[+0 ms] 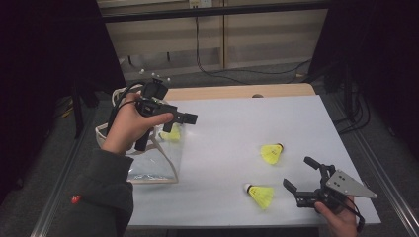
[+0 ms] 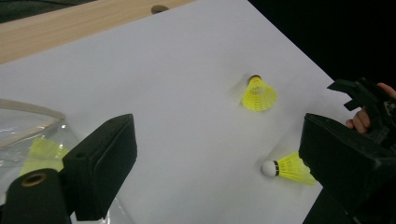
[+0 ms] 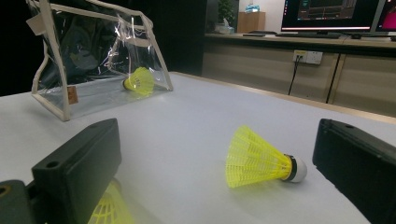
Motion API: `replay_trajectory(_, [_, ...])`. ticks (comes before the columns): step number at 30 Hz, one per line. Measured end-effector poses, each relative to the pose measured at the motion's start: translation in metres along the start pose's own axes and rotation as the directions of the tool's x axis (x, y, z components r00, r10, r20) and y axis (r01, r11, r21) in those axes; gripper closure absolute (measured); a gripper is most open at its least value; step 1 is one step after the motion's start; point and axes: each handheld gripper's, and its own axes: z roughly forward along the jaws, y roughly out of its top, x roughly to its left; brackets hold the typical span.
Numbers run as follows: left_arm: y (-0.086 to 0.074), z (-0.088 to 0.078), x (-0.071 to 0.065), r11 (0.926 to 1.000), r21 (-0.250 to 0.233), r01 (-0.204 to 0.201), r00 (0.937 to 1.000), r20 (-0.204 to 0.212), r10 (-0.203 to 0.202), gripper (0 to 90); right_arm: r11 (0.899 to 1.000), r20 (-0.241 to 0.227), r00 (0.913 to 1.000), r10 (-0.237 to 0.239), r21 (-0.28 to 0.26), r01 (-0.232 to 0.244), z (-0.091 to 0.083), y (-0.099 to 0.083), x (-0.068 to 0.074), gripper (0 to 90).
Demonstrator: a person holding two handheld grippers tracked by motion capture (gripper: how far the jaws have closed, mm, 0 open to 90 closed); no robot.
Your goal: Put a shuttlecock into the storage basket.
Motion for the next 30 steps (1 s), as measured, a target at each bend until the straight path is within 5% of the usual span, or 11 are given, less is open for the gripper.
replay_trajectory(30, [-0.026,0.062,-0.038,0.9938,0.048,-0.100,0.9904,0.100,0.095,9.5,1.000,-0.005,1.0000,-0.007,-0.001,0.007,0.000,0.000,0.000,0.9])
